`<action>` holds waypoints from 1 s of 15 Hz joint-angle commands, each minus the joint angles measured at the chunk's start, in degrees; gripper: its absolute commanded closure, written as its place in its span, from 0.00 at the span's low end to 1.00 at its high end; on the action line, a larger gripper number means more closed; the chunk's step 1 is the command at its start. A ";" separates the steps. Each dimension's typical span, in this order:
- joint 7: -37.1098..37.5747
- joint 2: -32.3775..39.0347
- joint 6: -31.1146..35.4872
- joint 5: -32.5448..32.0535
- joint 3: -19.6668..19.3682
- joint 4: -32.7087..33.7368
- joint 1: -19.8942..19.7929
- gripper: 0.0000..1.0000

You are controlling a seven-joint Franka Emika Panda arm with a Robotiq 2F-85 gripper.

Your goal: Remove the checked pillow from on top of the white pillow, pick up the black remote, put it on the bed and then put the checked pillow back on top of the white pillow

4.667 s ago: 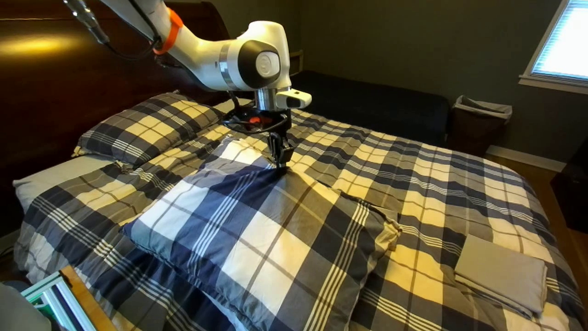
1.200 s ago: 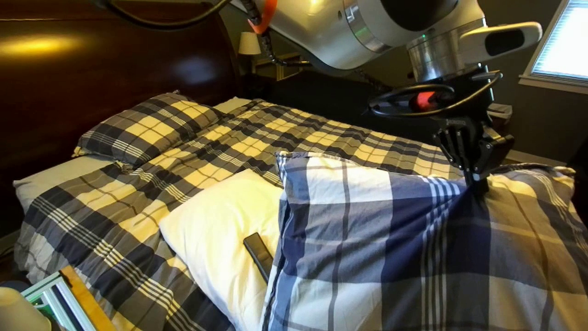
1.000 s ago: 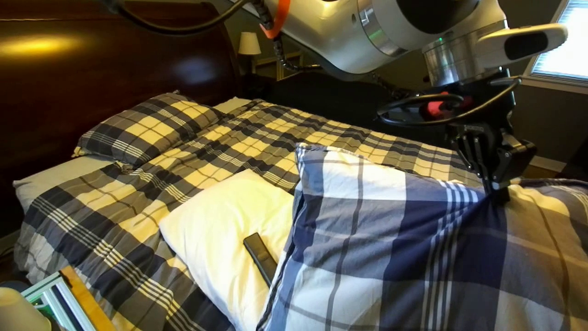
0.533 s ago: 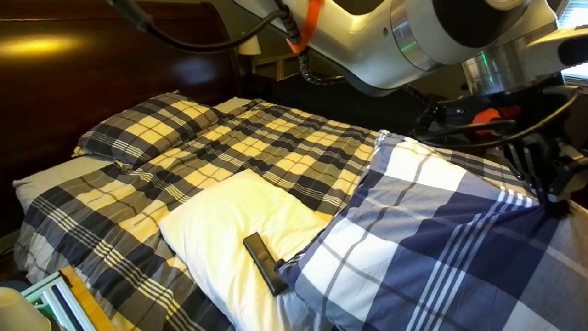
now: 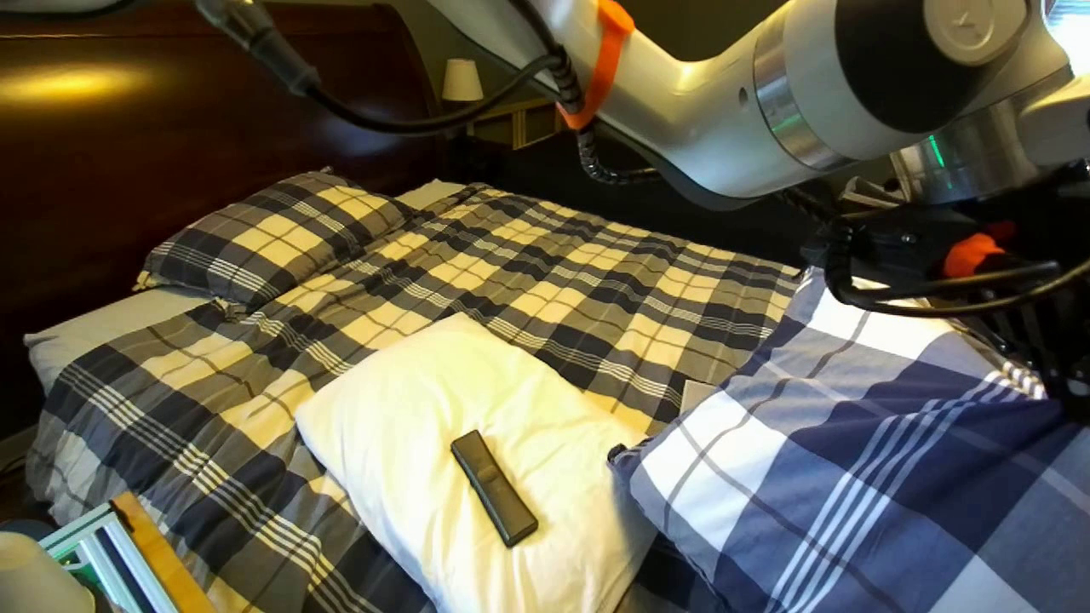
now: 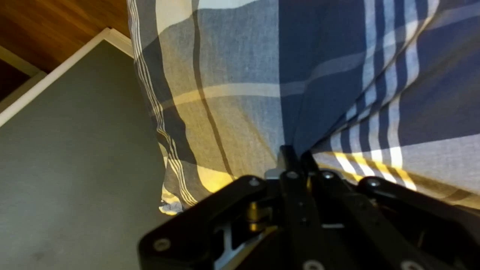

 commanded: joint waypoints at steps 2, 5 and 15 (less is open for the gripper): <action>-4.01 1.50 1.33 -0.96 -1.24 2.84 -0.47 0.99; -2.90 3.11 1.34 -1.22 -2.36 4.15 -0.59 0.99; 6.28 4.60 -7.39 2.13 -2.78 5.31 1.60 0.35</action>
